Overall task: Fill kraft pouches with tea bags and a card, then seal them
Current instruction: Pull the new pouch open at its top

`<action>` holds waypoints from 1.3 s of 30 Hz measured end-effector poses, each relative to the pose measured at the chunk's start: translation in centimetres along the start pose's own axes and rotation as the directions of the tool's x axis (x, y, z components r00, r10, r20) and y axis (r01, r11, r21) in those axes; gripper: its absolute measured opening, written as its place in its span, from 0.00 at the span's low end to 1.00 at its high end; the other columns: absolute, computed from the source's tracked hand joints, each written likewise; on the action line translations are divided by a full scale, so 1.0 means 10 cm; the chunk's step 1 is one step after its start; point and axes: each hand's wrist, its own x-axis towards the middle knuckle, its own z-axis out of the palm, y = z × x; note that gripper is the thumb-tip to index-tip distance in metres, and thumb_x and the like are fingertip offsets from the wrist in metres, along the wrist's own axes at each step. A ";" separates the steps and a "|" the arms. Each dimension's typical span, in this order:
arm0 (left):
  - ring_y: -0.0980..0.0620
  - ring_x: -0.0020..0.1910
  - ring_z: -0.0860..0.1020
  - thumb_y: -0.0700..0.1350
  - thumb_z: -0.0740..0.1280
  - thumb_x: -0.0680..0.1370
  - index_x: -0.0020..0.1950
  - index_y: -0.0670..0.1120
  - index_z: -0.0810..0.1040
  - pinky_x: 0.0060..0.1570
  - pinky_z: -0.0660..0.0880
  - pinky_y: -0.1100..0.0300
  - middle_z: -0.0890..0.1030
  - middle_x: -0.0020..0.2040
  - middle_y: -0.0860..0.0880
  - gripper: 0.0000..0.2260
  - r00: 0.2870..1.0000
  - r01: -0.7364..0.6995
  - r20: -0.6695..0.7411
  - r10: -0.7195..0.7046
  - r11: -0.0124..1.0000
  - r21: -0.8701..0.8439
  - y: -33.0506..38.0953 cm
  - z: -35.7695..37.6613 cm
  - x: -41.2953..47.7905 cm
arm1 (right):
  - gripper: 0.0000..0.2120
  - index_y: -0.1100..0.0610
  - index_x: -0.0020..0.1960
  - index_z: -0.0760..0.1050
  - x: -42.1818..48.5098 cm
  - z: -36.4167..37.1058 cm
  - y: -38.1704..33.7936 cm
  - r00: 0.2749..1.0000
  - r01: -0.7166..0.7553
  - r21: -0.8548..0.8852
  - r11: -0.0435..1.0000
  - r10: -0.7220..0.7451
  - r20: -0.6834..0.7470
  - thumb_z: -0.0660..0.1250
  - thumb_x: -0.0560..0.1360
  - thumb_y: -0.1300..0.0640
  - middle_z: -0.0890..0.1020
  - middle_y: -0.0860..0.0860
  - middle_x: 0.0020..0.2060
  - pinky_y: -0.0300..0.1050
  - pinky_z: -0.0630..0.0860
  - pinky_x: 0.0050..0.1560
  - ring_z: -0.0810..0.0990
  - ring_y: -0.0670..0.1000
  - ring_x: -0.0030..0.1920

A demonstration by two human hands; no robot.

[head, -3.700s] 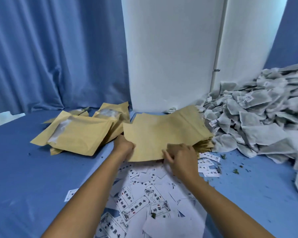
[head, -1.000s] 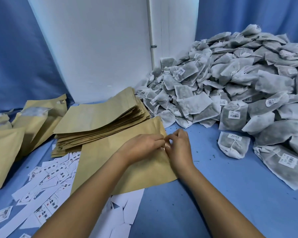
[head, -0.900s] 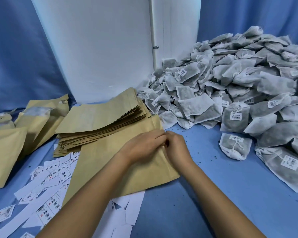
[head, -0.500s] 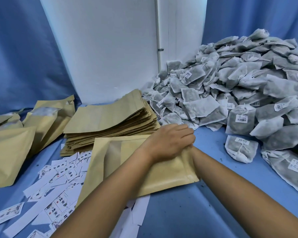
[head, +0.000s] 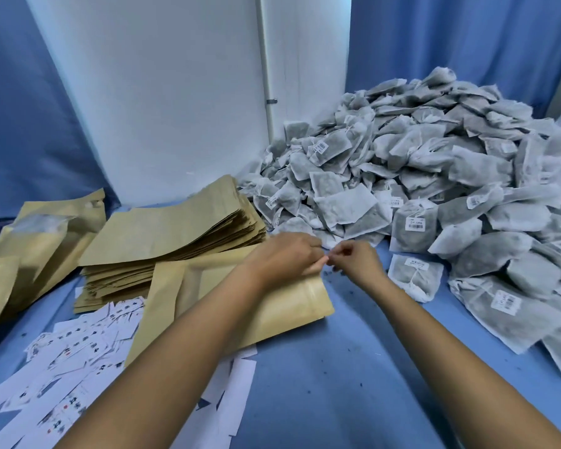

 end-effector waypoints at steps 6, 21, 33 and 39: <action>0.42 0.42 0.77 0.46 0.58 0.82 0.41 0.37 0.77 0.37 0.71 0.51 0.76 0.41 0.42 0.16 0.998 0.022 -0.059 -0.024 0.999 -0.027 0.17 0.15 0.33 | 0.21 0.57 0.64 0.68 -0.03 -0.28 0.72 0.970 -0.219 -0.713 0.666 0.067 -0.235 0.63 0.75 0.48 0.70 0.57 0.64 0.50 0.64 0.62 0.68 0.60 0.64; 0.41 0.37 0.77 0.43 0.62 0.80 0.37 0.37 0.77 0.31 0.64 0.56 0.76 0.38 0.42 0.14 0.982 -0.048 -0.189 0.033 0.996 -0.079 0.51 0.32 0.85 | 0.14 0.59 0.59 0.78 0.40 -0.81 0.93 0.818 -0.211 -0.364 0.907 -0.040 -0.574 0.66 0.75 0.55 0.66 0.60 0.70 0.58 0.59 0.68 0.60 0.64 0.70; 0.42 0.33 0.75 0.39 0.66 0.77 0.35 0.37 0.77 0.27 0.69 0.56 0.74 0.35 0.42 0.11 0.958 -0.023 -0.287 -0.024 0.987 -0.161 0.49 0.33 0.82 | 0.13 0.57 0.35 0.67 0.26 -0.69 0.79 0.922 0.158 0.613 0.774 0.106 -0.372 0.68 0.74 0.63 0.72 0.53 0.30 0.40 0.68 0.27 0.71 0.49 0.28; 0.46 0.29 0.72 0.41 0.61 0.77 0.31 0.39 0.73 0.24 0.65 0.57 0.72 0.31 0.44 0.15 0.887 -0.021 -0.461 -0.015 0.997 -0.074 0.38 0.14 0.71 | 0.04 0.62 0.44 0.72 0.13 -0.55 0.56 0.946 -0.120 0.738 0.664 -0.150 0.288 0.61 0.78 0.66 0.77 0.55 0.32 0.42 0.68 0.32 0.74 0.49 0.31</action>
